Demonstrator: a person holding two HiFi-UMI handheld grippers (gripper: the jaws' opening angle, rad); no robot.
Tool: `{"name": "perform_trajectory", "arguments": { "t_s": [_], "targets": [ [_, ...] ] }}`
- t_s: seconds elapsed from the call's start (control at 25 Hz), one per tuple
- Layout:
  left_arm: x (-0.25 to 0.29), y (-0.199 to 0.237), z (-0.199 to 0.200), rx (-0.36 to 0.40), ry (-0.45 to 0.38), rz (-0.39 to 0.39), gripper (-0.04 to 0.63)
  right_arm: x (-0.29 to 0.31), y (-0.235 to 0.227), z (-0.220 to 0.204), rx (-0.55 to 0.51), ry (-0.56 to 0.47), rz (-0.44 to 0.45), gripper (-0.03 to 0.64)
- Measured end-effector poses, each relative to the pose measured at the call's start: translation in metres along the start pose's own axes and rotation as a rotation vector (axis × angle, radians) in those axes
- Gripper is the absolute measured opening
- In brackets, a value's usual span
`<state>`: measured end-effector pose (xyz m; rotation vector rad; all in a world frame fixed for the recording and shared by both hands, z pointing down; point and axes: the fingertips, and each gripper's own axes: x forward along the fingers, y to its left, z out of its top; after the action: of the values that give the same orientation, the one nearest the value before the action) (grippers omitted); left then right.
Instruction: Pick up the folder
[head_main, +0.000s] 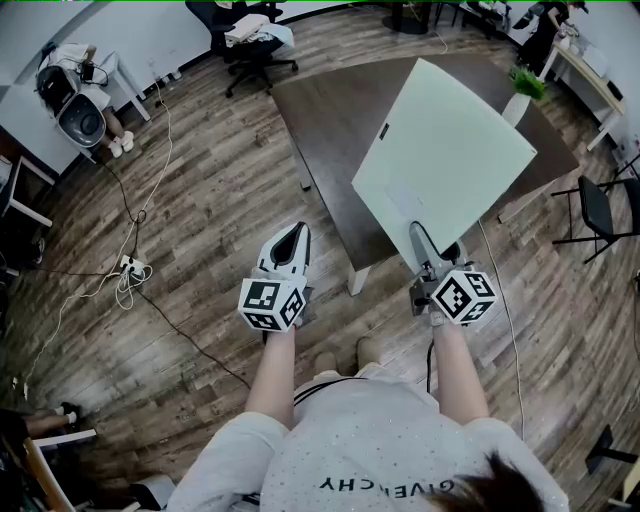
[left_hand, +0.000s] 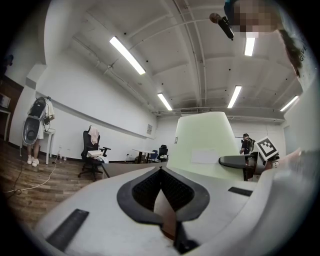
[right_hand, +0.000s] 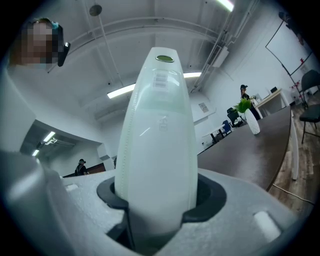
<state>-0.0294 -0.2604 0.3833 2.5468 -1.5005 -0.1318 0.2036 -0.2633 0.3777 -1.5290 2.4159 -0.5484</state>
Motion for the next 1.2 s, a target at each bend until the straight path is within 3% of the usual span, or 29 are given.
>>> {"name": "perform_trajectory", "arguments": {
  "t_s": [1.2],
  "targets": [
    [0.000, 0.005, 0.007, 0.006, -0.020, 0.016, -0.002, 0.004, 0.003, 0.016, -0.060, -0.028, -0.003, 0.253]
  ]
}}
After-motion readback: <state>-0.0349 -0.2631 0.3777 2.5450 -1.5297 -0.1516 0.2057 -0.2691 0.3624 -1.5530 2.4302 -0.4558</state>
